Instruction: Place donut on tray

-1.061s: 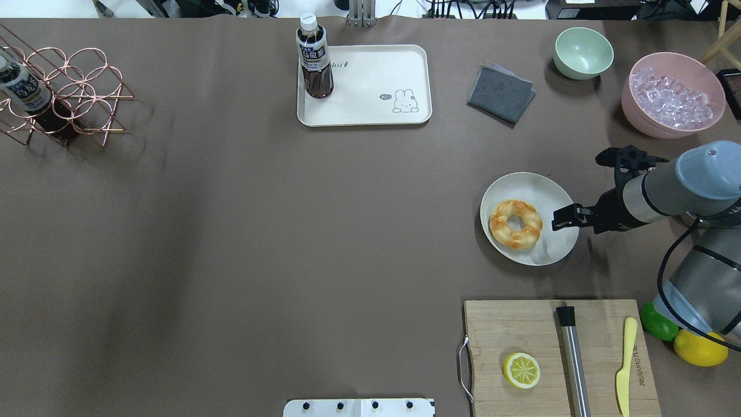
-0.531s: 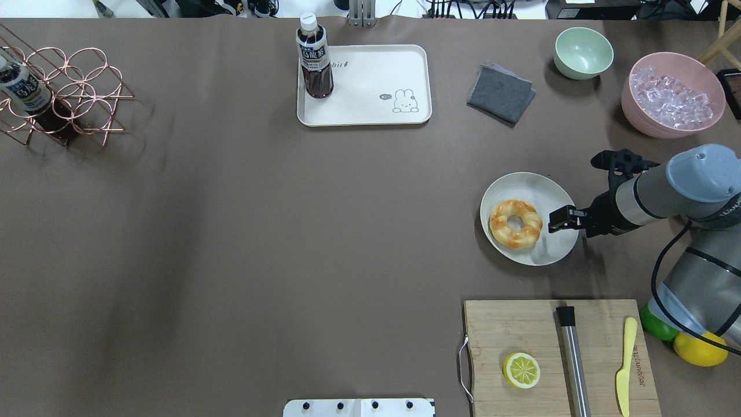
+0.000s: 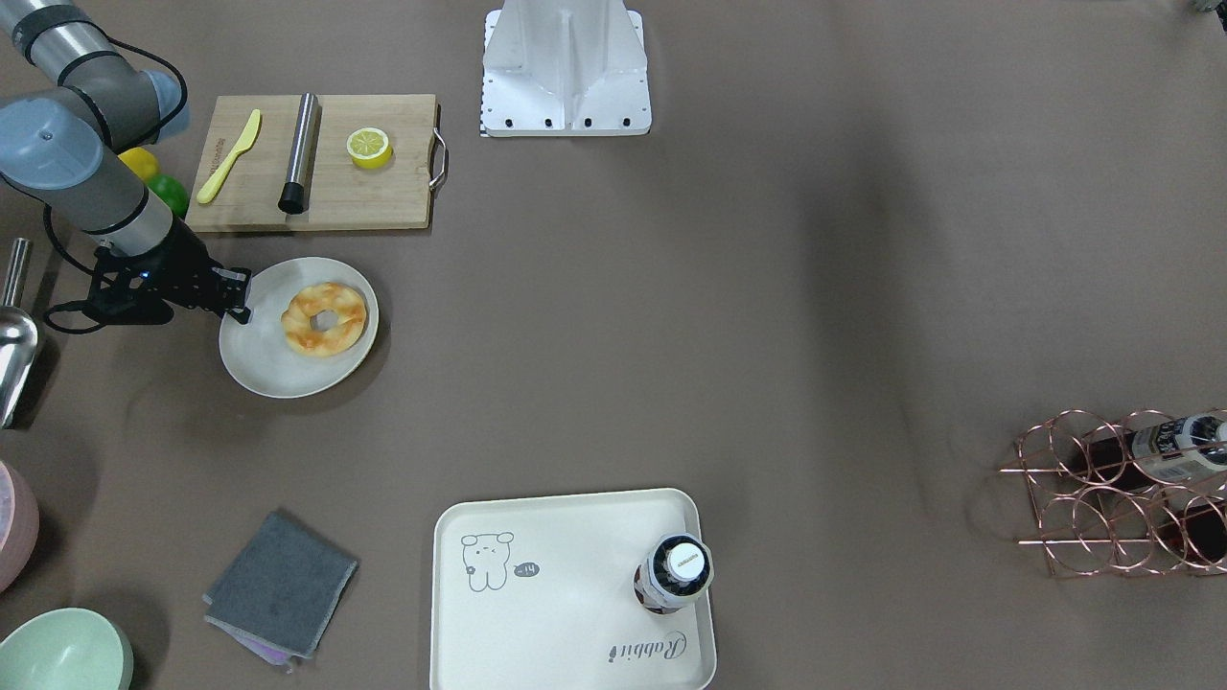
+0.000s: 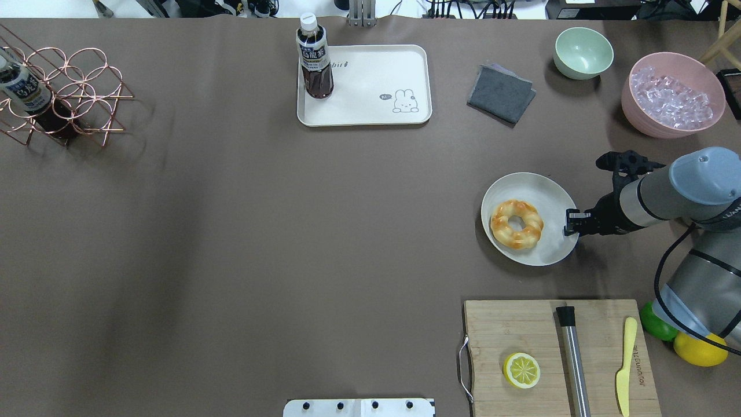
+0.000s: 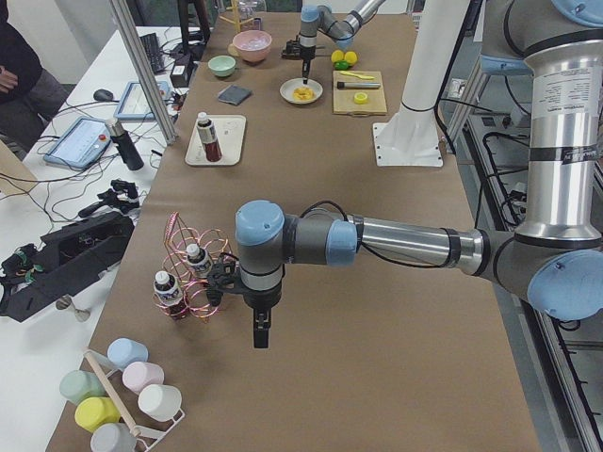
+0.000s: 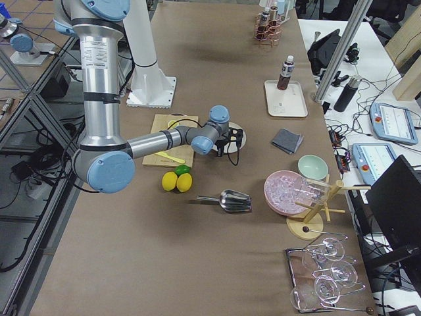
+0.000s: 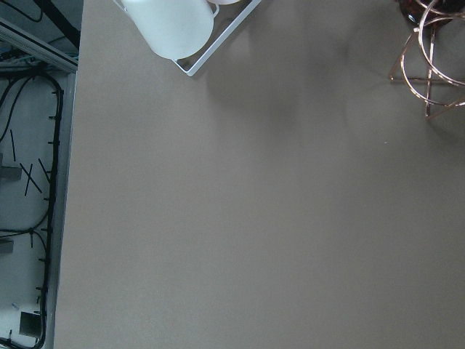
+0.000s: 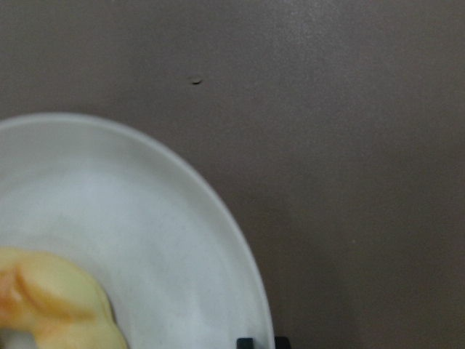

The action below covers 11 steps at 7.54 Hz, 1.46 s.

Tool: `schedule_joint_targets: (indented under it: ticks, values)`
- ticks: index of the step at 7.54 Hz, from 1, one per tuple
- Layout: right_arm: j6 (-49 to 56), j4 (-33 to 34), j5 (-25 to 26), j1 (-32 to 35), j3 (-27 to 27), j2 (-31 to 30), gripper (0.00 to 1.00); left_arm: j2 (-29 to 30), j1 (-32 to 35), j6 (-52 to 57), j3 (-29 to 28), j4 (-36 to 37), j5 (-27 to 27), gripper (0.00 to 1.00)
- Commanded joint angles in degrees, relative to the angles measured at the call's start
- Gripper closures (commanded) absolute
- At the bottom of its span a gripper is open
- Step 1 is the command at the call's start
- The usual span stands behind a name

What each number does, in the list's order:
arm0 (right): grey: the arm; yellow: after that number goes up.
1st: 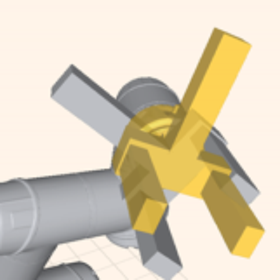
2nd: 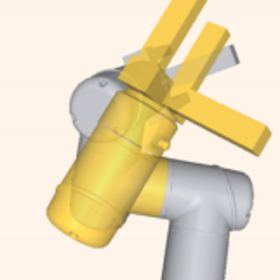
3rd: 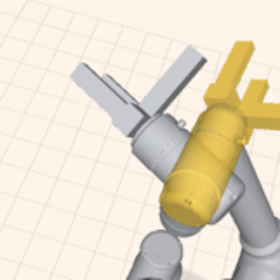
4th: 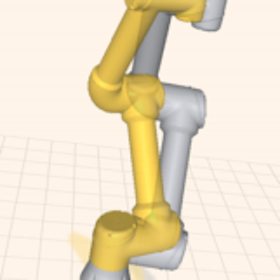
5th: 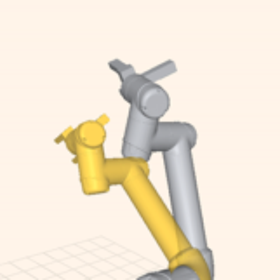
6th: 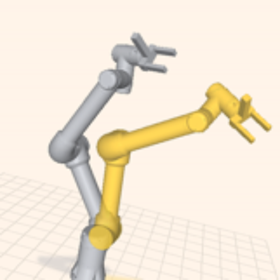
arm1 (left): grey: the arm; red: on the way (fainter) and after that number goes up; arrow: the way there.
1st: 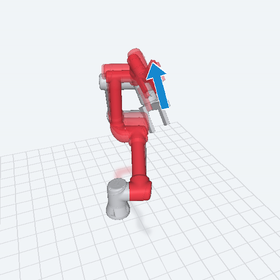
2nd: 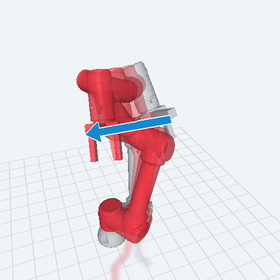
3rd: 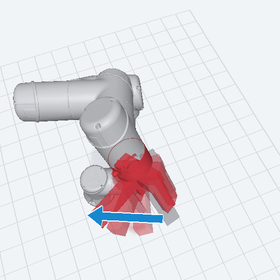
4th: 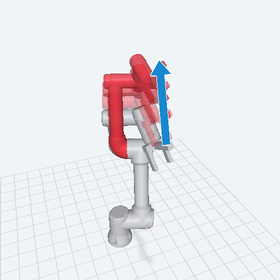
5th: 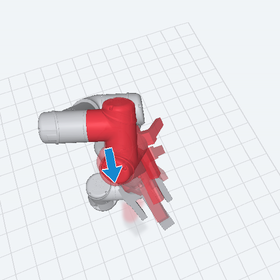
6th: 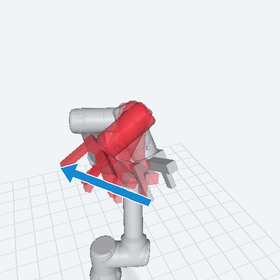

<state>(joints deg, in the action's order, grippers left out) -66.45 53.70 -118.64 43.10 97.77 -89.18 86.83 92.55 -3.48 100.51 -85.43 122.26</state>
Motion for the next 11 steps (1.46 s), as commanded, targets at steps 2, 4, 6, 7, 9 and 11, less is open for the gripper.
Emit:
schedule_joint_targets:
  ticks: [2, 4, 6, 7, 9, 11]
  values:
    - [-5.1, 0.0, -4.5, 3.8, 3.3, 1.4, 1.00, 0.4, 0.0, 0.0, -0.2, -0.1, 0.0, 0.02]
    - [-5.3, 0.1, -12.6, 9.6, 3.3, 4.0, 1.00, 0.6, -0.1, 0.0, -0.5, -0.3, 0.1, 0.02]
    - [-8.7, 0.2, -12.9, 10.3, 2.7, 8.3, 1.00, 0.6, -0.1, 0.0, -0.3, -0.3, 0.1, 0.02]
    - [-10.8, 0.3, -12.7, 10.3, 1.0, 11.5, 1.00, 0.6, -0.1, 0.0, -0.3, -0.3, 0.1, 0.02]
    - [-15.7, 0.2, -11.0, 10.7, -6.9, 21.5, 1.00, 0.6, -0.1, -0.1, -0.1, -0.3, 0.1, 0.02]
    - [-15.8, 0.2, -9.1, 10.7, -16.2, 29.9, 1.00, 0.6, -0.1, -0.1, -0.2, -0.2, 0.1, 0.02]
